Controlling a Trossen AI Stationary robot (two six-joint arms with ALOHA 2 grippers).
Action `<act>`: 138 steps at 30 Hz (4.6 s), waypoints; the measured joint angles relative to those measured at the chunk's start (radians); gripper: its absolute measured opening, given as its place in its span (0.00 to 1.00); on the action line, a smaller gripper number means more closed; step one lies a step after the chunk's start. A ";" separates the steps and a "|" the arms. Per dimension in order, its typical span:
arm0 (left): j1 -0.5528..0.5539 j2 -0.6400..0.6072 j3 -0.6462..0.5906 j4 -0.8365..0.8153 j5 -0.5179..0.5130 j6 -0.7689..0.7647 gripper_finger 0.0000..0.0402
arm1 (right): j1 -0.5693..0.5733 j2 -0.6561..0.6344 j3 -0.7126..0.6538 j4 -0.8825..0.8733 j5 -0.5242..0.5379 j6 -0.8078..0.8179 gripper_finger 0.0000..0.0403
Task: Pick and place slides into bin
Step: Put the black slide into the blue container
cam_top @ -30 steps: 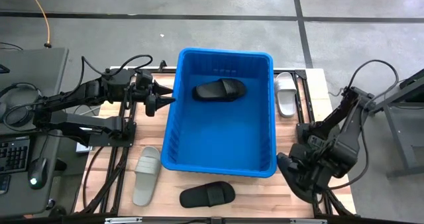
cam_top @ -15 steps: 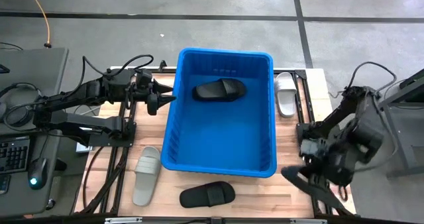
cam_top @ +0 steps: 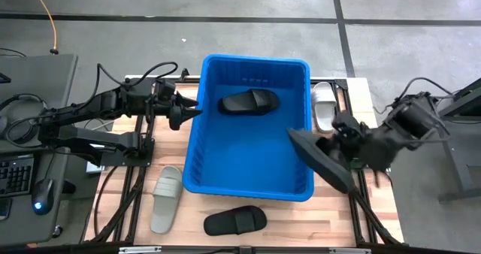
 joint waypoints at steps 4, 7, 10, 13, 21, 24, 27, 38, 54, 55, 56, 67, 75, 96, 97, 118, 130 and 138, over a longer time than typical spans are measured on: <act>0.000 0.000 0.000 0.014 0.002 -0.025 0.68 | -0.134 0.045 0.000 0.031 0.033 -0.131 0.00; 0.000 0.000 0.000 0.036 0.001 -0.086 0.68 | -0.242 0.113 0.000 0.058 0.035 -0.261 0.00; 0.000 -0.002 0.000 0.054 -0.017 -0.188 0.68 | -0.347 0.189 -0.001 0.075 0.032 -0.327 0.00; 0.000 -0.004 0.000 0.106 0.027 -0.229 0.68 | -0.437 0.259 -0.001 0.079 0.027 -0.386 0.00; 0.000 -0.002 0.000 0.114 0.037 -0.416 0.68 | -0.625 0.411 -0.001 0.086 0.129 -0.583 0.00; 0.000 -0.002 0.000 0.115 0.061 -0.435 0.68 | -0.673 0.439 -0.002 0.131 0.174 -0.659 0.00; 0.000 0.007 0.000 0.113 0.071 -0.448 0.68 | -0.703 0.448 -0.002 0.232 0.223 -0.755 0.00; 0.000 0.072 0.000 0.120 0.064 -0.512 0.68 | -0.688 0.457 -0.002 0.546 0.223 -1.108 0.00; 0.000 0.194 0.000 0.200 0.059 -0.621 0.67 | -0.651 0.552 -0.002 0.634 0.236 -1.205 0.00; 0.000 0.195 0.000 0.200 0.059 -0.621 0.67 | -0.657 0.552 -0.002 0.632 0.232 -1.203 0.00; 0.000 0.195 0.000 0.202 0.058 -0.627 0.67 | -0.664 0.552 -0.002 0.629 0.228 -1.203 0.00; 0.000 0.195 0.000 0.206 -0.017 -0.628 0.67 | -0.689 0.552 -0.002 0.715 0.170 -1.243 0.00; 0.000 0.212 0.001 0.196 -0.031 -0.613 0.67 | -0.679 0.552 -0.002 0.768 0.184 -1.255 0.00; -0.009 0.221 0.000 0.166 -0.077 -0.615 0.67 | -0.683 0.551 -0.002 0.731 0.139 -1.176 0.00; -0.009 0.221 0.000 0.169 -0.082 -0.617 0.67 | -0.683 0.551 -0.002 0.742 0.140 -1.176 0.00; -0.010 0.235 0.000 0.179 -0.051 -0.584 0.64 | -0.665 0.551 -0.002 0.897 0.131 -1.196 0.00; -0.009 0.237 -0.001 0.202 0.000 -0.510 0.18 | -0.647 0.543 0.000 0.921 0.107 -1.245 0.00; -0.010 0.238 -0.002 0.104 0.010 -0.426 0.18 | -0.645 0.546 0.001 0.775 0.077 -1.136 0.14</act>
